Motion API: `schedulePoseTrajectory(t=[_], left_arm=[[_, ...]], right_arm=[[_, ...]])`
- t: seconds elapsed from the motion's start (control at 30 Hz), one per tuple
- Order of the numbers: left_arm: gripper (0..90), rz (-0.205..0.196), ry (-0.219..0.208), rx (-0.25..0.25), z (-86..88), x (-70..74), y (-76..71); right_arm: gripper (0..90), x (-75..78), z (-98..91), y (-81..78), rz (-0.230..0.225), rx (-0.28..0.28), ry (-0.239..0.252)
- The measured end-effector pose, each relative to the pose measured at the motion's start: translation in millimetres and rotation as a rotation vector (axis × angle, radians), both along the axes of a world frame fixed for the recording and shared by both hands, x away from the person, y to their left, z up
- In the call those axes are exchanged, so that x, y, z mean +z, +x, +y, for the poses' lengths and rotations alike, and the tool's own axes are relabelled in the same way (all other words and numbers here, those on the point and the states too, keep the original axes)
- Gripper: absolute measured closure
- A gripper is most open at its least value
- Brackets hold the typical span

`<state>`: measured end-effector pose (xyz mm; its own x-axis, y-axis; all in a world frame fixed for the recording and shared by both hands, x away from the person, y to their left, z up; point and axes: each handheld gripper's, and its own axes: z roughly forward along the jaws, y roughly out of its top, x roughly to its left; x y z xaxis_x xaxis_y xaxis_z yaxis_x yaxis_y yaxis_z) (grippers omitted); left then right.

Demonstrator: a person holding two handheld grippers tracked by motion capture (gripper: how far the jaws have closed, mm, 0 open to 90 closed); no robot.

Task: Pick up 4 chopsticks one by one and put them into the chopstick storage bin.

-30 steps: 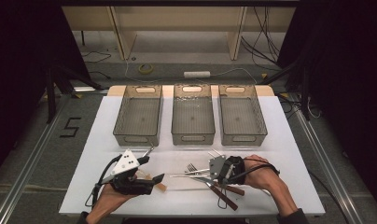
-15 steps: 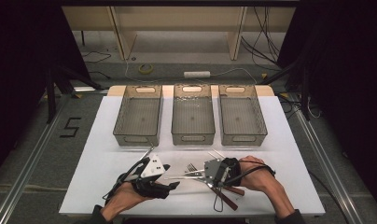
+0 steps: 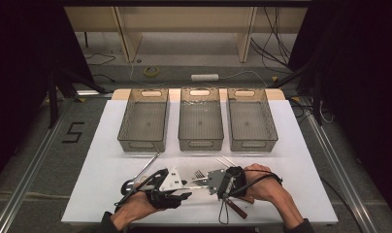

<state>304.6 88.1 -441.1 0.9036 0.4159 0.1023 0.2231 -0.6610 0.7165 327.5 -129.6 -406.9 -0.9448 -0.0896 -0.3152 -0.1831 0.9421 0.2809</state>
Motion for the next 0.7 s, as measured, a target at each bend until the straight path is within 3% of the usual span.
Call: schedulePoseTrajectory(t=[0.3,0.7], left_arm=[[75.3,-0.007,0.028,-0.015,-0.1,-0.7,-0.1],[81.7,-0.009,0.057,-0.086,-2.4,-2.9,-3.8]], right_arm=[[86.0,-1.8,4.0,-2.5,0.0,0.009,-0.012],[85.7,-4.3,5.8,-3.3,-0.002,0.043,-0.04]])
